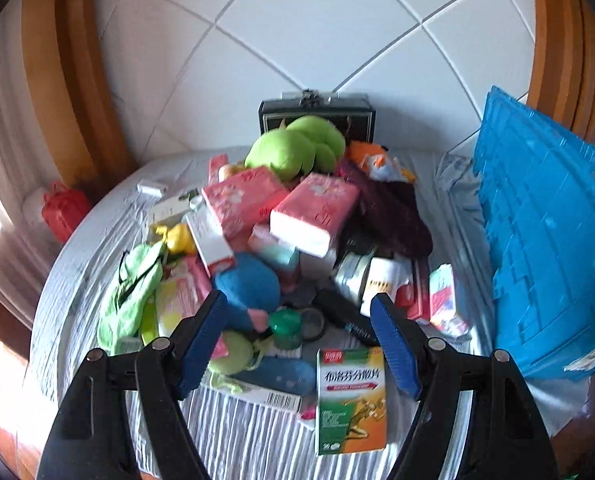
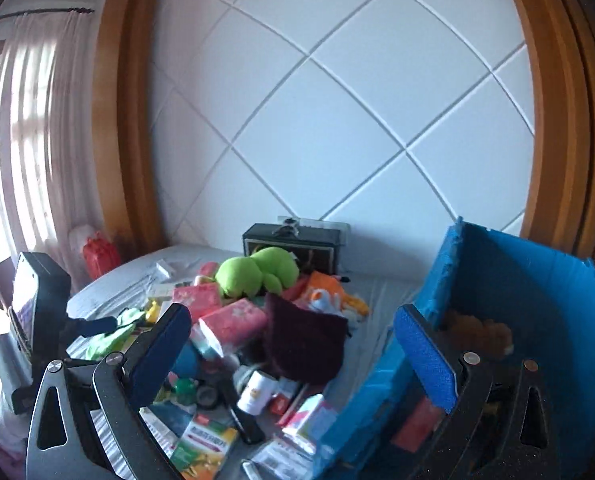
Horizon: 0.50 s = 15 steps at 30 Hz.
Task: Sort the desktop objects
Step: 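Withdraw both tools from the crate back toward the pile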
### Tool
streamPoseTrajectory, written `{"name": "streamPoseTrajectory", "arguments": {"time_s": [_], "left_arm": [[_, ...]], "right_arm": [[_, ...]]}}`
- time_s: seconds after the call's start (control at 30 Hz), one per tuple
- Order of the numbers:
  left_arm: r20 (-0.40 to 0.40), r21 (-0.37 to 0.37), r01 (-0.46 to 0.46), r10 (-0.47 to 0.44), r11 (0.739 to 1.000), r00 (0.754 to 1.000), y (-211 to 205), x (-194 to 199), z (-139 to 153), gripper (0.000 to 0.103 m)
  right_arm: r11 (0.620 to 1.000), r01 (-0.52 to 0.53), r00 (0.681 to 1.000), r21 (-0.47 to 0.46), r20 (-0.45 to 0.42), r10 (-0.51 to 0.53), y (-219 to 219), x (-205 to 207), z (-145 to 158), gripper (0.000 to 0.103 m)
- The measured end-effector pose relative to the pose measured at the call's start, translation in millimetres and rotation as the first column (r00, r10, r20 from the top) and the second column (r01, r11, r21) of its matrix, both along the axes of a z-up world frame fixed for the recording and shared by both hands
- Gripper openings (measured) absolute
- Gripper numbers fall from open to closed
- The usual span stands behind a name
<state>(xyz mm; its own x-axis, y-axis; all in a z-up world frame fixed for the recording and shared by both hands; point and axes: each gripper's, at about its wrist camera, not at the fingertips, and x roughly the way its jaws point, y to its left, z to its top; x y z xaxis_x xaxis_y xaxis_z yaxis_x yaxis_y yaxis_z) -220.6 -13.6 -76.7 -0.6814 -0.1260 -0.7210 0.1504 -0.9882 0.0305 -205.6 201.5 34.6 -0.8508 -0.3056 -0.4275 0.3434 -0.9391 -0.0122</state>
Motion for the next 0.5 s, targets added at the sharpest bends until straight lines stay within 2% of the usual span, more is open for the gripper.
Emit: {"name": "streamPoseTrajectory", "arguments": {"time_s": [0.17, 0.37, 0.5], "left_arm": [[0.118, 0.054, -0.003, -0.003, 0.999, 0.993, -14, 13, -66, 0.073], [0.201, 0.053, 0.035, -0.045, 0.998, 0.979, -4, 25, -122, 0.073], [0.239, 0.063, 0.066, -0.079, 0.996, 0.968, 4, 28, -146, 0.073]], "right_arm": [[0.993, -0.117, 0.987, -0.026, 0.111, 0.119, -40, 4, -46, 0.103], [0.993, -0.115, 0.949, 0.0, 0.294, 0.11, -62, -1, -131, 0.103], [0.994, -0.108, 0.916, 0.03, 0.391, 0.088, -59, 3, -186, 0.103]]}}
